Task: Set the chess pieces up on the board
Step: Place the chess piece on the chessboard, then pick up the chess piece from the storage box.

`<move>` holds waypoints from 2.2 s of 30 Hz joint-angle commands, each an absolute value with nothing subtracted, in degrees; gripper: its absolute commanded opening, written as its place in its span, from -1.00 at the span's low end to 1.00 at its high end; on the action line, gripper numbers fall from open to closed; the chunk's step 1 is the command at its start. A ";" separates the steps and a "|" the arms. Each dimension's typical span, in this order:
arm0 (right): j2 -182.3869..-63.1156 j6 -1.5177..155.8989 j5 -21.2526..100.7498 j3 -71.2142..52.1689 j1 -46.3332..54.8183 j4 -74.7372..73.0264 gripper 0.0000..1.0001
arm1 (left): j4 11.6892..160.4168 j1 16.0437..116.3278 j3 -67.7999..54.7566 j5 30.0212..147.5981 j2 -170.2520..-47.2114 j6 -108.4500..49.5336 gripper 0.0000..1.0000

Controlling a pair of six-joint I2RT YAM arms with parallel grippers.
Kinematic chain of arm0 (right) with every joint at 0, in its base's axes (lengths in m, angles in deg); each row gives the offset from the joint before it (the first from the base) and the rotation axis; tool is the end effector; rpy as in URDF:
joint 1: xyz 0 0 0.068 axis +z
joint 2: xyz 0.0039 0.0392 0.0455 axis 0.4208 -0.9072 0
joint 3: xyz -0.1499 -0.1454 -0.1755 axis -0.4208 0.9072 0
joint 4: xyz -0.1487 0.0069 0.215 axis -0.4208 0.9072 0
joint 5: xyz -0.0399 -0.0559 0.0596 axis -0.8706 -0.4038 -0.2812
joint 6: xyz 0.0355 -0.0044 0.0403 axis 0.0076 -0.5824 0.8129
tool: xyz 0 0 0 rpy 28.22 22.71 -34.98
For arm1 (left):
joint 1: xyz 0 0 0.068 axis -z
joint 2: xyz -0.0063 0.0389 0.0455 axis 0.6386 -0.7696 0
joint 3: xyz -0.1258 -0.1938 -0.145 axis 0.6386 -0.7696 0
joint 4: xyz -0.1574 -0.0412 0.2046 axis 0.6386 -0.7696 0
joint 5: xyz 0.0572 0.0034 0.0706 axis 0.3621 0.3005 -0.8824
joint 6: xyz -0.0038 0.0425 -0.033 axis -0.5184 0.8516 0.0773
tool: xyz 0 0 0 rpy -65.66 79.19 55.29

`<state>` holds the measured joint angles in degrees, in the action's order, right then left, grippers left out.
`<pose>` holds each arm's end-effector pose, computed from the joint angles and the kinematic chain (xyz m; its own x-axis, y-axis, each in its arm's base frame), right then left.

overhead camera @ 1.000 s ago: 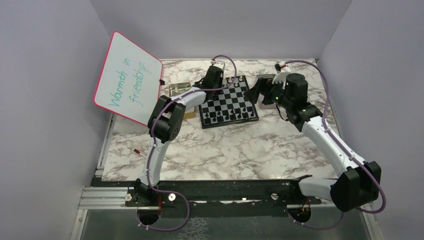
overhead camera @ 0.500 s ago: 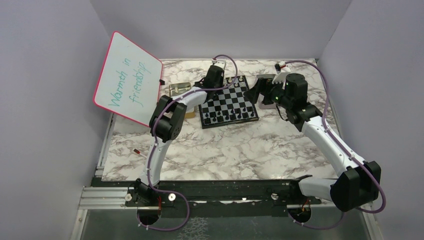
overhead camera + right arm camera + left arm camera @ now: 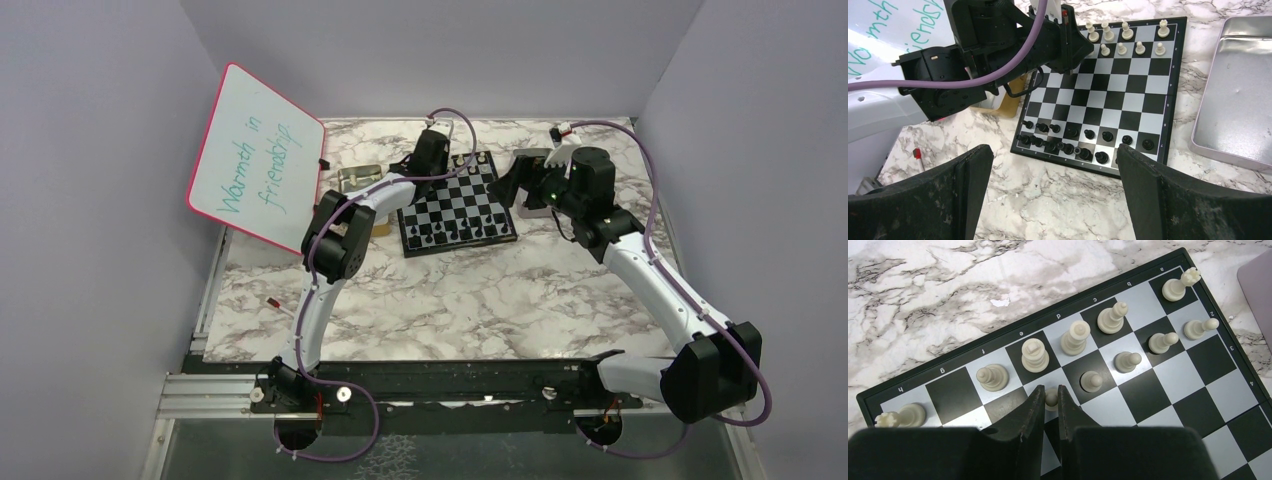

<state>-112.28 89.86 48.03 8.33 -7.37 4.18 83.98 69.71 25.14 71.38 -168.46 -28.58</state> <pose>0.2711 0.0958 0.3324 -0.4641 0.1899 -0.8652 -0.4060 0.8225 0.3983 0.4711 -0.2657 0.1671 -0.5114 0.0838 -0.8552 0.2860 0.9551 -0.0774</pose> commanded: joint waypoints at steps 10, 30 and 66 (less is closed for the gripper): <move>-112.07 90.24 48.46 9.18 -7.57 1.91 1.00 | 83.30 69.86 25.69 69.66 -168.69 -28.00 -0.39; -111.72 90.67 48.82 8.54 -7.57 2.61 1.00 | 81.52 69.92 21.04 71.31 -157.94 -28.27 -0.20; -111.12 90.88 49.44 9.06 -7.57 2.66 1.00 | 91.96 47.48 -9.67 86.90 -138.43 -66.10 -0.27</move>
